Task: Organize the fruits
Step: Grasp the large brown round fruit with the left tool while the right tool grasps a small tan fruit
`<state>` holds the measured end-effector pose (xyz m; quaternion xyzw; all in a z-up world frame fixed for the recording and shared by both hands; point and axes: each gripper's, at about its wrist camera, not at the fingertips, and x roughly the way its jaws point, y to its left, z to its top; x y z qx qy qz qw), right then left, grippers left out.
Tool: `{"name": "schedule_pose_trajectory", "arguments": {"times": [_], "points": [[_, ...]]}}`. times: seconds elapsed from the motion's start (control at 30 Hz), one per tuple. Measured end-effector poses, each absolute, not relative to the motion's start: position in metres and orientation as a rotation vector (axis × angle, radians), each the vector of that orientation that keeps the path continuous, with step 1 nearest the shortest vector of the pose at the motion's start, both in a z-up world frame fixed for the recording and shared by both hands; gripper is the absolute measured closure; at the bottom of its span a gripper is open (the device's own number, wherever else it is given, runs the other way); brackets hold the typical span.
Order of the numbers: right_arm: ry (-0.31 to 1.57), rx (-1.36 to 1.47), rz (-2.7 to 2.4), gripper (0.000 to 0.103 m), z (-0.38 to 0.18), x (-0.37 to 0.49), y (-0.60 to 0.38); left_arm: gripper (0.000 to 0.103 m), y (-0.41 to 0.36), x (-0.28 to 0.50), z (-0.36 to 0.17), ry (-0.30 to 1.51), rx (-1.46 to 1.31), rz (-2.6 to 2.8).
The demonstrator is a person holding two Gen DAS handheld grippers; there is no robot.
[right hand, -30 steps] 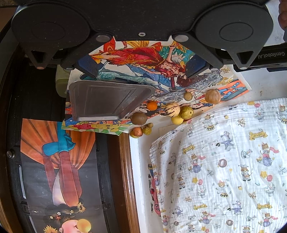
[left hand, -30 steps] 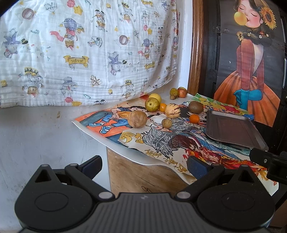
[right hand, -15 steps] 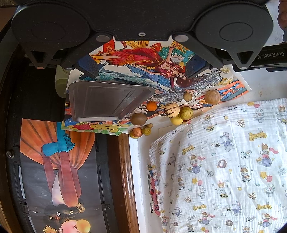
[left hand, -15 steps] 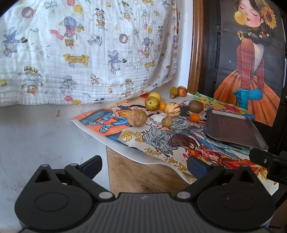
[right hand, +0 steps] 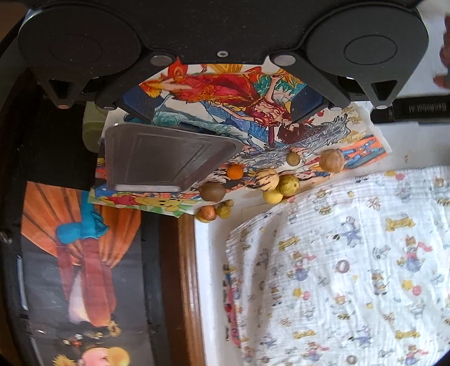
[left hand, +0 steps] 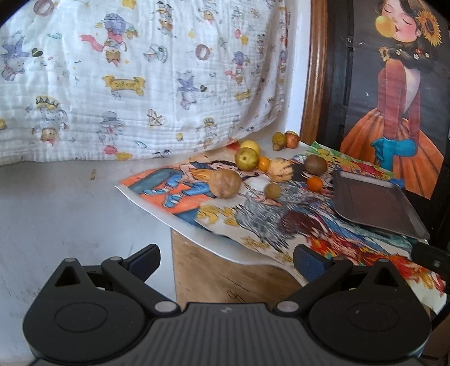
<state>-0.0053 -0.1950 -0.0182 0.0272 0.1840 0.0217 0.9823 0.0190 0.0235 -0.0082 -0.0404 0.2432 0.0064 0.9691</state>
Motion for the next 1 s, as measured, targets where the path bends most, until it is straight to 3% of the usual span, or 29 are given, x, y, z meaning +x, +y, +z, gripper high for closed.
{"name": "schedule_pose_trajectory", "arguments": {"times": [0.27, 0.47, 0.83, 1.0], "points": [[0.468, 0.059, 0.245, 0.0, 0.017, 0.032, -0.217, 0.0, 0.053, 0.061, 0.001, 0.503, -0.099, -0.019], [0.48, -0.127, 0.333, 0.0, 0.043, 0.067, -0.207, 0.0, 0.07, 0.102, 0.001, 0.551, -0.099, -0.057], [0.513, -0.397, 0.481, 0.001, 0.028, 0.152, -0.169, 0.0, 0.079, 0.168, -0.005, 0.534, -0.071, -0.149], [0.54, -0.457, 0.547, 0.012, 0.013, 0.192, -0.148, 0.002, 0.079, 0.193, -0.014, 0.552, -0.08, -0.179]]}}
